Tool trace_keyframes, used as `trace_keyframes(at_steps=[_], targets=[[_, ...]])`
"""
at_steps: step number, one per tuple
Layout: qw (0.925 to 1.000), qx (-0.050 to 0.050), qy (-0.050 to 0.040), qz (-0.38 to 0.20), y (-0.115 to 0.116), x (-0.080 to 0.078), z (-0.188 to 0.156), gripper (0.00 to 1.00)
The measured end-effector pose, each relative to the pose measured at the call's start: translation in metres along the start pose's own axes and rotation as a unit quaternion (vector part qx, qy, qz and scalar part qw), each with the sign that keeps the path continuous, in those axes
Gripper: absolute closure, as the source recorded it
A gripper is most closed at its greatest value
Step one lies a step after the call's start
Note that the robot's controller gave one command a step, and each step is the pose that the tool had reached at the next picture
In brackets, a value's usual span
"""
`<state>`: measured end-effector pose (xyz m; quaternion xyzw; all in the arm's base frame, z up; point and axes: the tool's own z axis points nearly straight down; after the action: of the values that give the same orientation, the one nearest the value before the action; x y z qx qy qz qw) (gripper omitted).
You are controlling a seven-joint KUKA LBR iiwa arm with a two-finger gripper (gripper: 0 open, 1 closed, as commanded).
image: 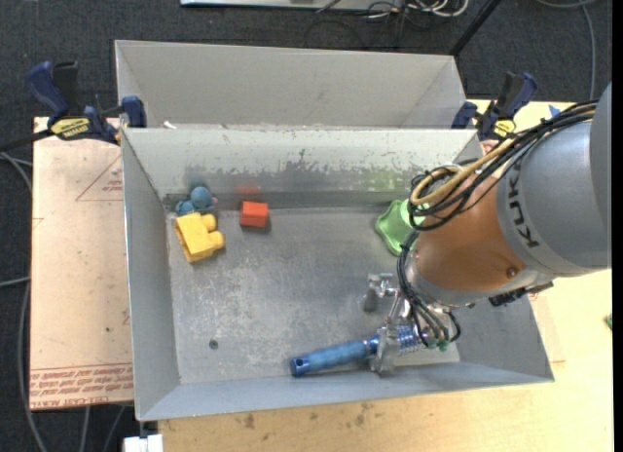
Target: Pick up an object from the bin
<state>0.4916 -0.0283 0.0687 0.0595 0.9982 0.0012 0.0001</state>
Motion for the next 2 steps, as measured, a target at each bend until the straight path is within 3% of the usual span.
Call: trace_keyframes(at_steps=[1, 2], targets=[[1.0, 0.0, -0.0001, 0.0, 0.0, 0.0, 0.0, 1.0], [1.0, 0.0, -0.0035, -0.001, 0.001, -0.002, -0.1, 1.0]])
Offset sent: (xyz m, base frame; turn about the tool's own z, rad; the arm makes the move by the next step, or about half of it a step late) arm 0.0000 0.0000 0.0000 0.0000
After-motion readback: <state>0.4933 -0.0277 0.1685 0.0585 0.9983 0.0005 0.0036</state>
